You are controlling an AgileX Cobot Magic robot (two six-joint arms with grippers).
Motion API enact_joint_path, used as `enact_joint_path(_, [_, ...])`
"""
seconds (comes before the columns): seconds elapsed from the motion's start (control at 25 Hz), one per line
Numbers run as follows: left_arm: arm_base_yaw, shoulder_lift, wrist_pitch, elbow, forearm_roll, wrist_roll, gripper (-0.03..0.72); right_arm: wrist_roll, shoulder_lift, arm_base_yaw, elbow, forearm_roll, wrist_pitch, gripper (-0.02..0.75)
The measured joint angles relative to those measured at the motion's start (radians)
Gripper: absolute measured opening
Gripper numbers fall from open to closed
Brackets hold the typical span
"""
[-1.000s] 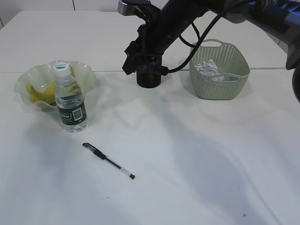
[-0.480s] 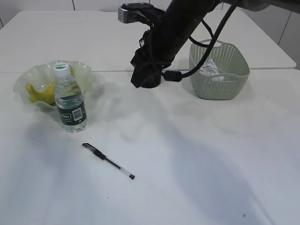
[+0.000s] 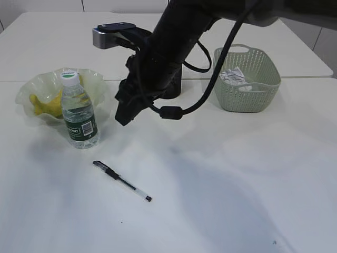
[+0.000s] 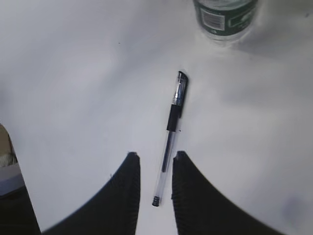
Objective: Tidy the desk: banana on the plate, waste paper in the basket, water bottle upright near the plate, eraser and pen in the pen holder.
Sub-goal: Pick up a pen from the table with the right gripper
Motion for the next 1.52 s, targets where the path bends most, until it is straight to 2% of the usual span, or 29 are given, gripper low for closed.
enact_joint_path(0.32, [0.0,0.0,0.0,0.0,0.0,0.0,0.216,-0.002,0.049,0.063,0.0,0.009,-0.002,0.174])
enact_joint_path(1.08, [0.0,0.0,0.0,0.0,0.001,0.0,0.216,-0.002,0.137,0.069,0.004,-0.013,-0.009,0.174])
enact_joint_path(1.52, [0.0,0.0,0.0,0.0,0.001,0.0,0.216,-0.032,0.217,0.069,-0.002,0.08,-0.082,0.174])
